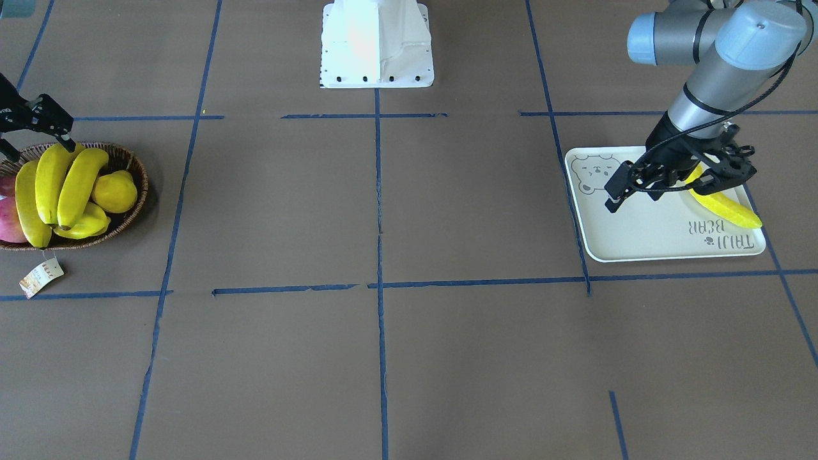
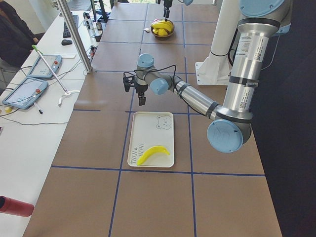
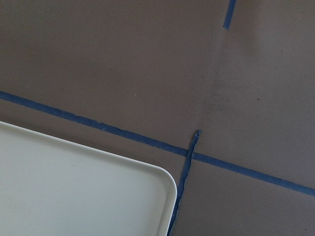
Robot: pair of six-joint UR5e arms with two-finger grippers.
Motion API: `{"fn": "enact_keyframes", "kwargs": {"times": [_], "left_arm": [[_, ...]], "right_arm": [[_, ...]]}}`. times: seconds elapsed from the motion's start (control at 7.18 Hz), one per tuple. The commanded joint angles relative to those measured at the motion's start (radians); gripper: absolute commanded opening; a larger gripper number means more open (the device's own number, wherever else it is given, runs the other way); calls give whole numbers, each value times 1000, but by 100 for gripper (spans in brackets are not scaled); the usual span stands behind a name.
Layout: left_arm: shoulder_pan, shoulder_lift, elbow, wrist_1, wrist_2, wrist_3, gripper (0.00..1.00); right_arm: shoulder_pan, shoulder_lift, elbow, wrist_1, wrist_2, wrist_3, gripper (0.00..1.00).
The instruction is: Transfer all bananas from basket to plate
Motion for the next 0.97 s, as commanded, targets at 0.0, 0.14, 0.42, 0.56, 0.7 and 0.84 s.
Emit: {"fn": "enact_keyframes", "kwargs": {"times": [0.0,0.14,0.42,0.56,0.7,0.84], "left_arm": [[7,-4,0,1,1,-7,99],[8,-4,2,1,1,-8,99],[11,-7,3,1,1,-8,99],[11,-7,5,1,1,-8,99],[11,-7,5,1,1,-8,99],[11,-8,6,1,1,-8,99]], "right_arm": [[0,2,-47,12,7,-1,92],[1,-3,-47,12,10,-1,85],[1,0,-47,12,41,-1,60],[0,2,-47,12,42,-1,52],[-2,2,-47,11,42,-1,51],[-2,2,-52,12,44,-2,51]]}}
